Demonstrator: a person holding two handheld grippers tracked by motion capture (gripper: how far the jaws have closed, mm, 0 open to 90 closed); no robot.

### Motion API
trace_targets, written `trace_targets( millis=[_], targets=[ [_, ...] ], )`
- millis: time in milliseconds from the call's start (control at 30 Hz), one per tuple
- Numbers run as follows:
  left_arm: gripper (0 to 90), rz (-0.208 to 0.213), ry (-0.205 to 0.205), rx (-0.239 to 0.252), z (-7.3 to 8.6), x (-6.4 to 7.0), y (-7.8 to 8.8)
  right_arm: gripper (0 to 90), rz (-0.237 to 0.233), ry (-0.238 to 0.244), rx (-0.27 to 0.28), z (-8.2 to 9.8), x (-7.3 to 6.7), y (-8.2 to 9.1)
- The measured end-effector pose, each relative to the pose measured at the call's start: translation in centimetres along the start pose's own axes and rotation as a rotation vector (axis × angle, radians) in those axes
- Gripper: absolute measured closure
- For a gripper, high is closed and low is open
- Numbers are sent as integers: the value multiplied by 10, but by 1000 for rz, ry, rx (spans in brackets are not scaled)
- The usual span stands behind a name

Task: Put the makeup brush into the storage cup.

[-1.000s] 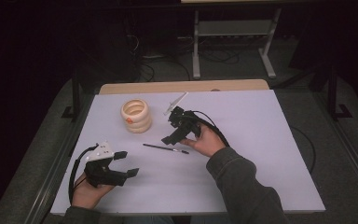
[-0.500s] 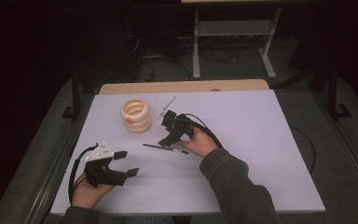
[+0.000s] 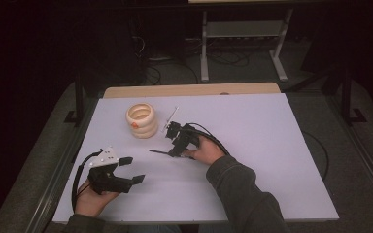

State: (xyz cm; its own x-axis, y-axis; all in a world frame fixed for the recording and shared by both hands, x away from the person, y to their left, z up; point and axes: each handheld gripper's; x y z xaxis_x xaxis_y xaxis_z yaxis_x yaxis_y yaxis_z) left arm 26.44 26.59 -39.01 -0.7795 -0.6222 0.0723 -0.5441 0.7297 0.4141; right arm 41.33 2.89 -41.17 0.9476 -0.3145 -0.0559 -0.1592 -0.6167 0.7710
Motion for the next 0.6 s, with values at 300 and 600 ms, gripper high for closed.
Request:
trace_targets(
  millis=[300,600],
  targets=[
    [220,3,-3,-7,0,0,-1,616,-5,46,-54,2,-2,-9],
    [224,0,0,-4,1,-1,0,705,-1,70,-64,2,-3,-13]
  ],
)
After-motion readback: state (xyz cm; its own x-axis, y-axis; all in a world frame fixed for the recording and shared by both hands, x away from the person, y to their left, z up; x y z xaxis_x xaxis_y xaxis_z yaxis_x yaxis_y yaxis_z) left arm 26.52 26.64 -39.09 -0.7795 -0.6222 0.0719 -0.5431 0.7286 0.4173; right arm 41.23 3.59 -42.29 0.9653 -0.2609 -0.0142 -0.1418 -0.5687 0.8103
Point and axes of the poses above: each handheld gripper's, and its own axes: y roughly backward along the jaws, z roughly out of its underside, x roughly to its right, and after that the axes turned 12 degrees about x, right-handed
